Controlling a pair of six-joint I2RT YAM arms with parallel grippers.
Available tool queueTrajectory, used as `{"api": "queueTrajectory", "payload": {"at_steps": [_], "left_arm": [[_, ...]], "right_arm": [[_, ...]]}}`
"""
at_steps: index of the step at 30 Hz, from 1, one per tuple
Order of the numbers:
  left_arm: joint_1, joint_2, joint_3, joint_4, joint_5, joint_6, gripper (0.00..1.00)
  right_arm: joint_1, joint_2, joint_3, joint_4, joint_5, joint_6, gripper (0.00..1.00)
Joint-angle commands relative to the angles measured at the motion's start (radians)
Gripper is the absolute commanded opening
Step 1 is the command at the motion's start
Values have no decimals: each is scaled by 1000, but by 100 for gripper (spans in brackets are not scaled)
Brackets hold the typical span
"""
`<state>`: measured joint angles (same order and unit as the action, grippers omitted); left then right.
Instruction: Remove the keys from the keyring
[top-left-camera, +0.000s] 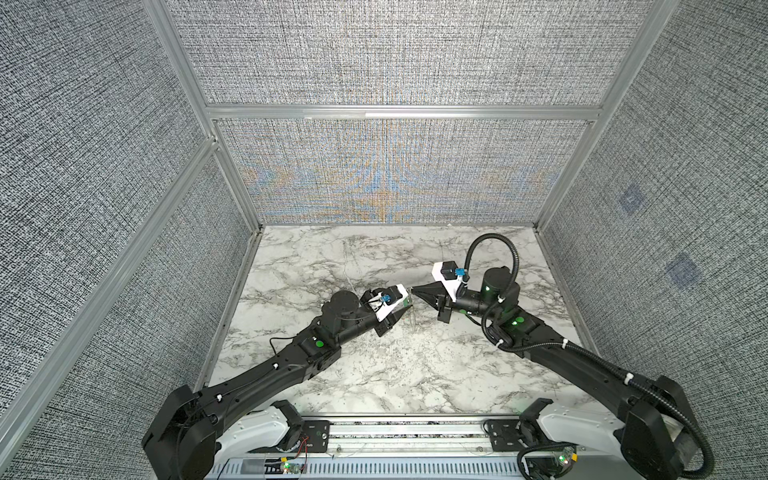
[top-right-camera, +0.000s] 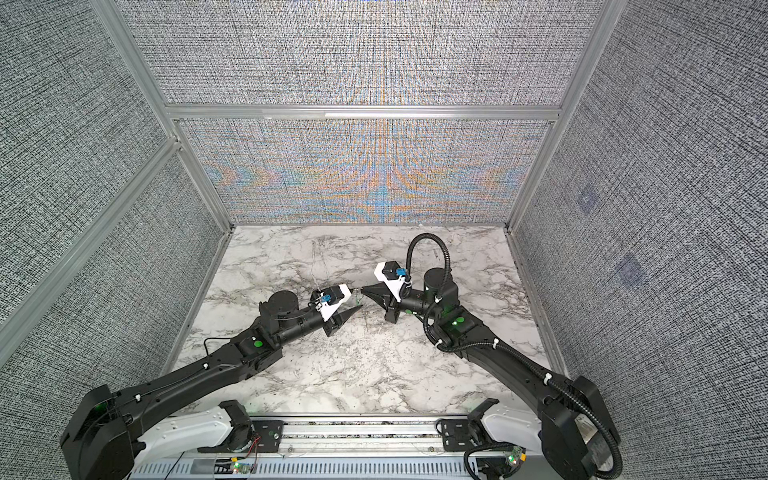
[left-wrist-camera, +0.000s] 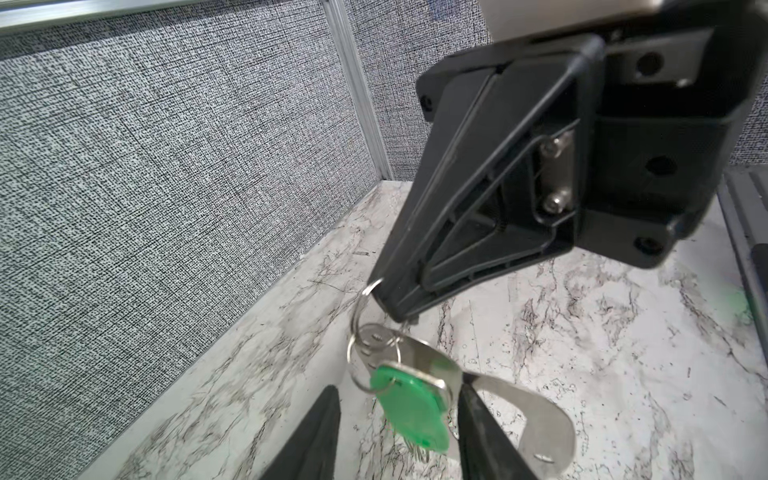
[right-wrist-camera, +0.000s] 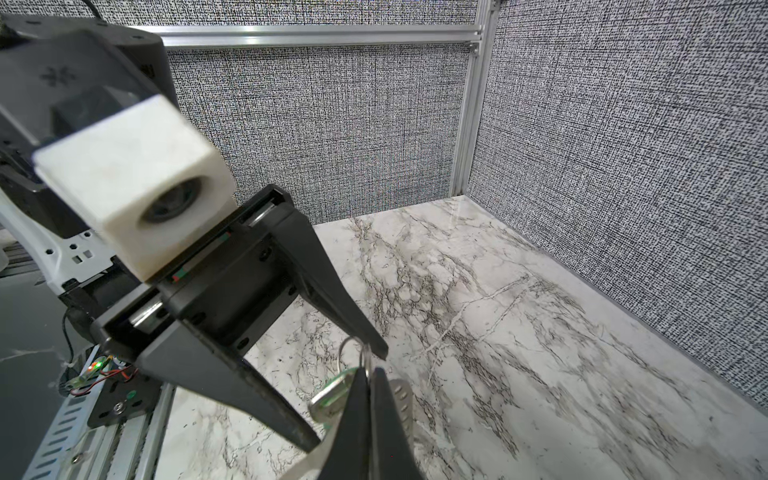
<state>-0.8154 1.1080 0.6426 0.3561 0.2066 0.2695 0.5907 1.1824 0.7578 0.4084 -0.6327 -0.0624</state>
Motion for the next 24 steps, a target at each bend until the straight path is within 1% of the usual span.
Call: {"api": "queueTrajectory", "payload": {"at_steps": [1,4,7,12,17,24], "left_arm": [[-7,0,-7,78,-71,-36,48],[-16,-10,-20,104,-141,-47,45],[-22,-19,-28,114,-178,-45,41],[-24,-28,-29,106,-169,-20,36],[-24,-28,-34,113,-140,-13,27],[-24,-18,-32,115,-110,-5,9]], "right_arm": [[4,0,8,51,15,16,0],[4,0,7,51,18,16,0],[6,2,8,52,22,18,0],[6,6,14,53,24,17,0],[8,15,18,63,19,28,0],[9,11,15,81,21,45,0]]}}
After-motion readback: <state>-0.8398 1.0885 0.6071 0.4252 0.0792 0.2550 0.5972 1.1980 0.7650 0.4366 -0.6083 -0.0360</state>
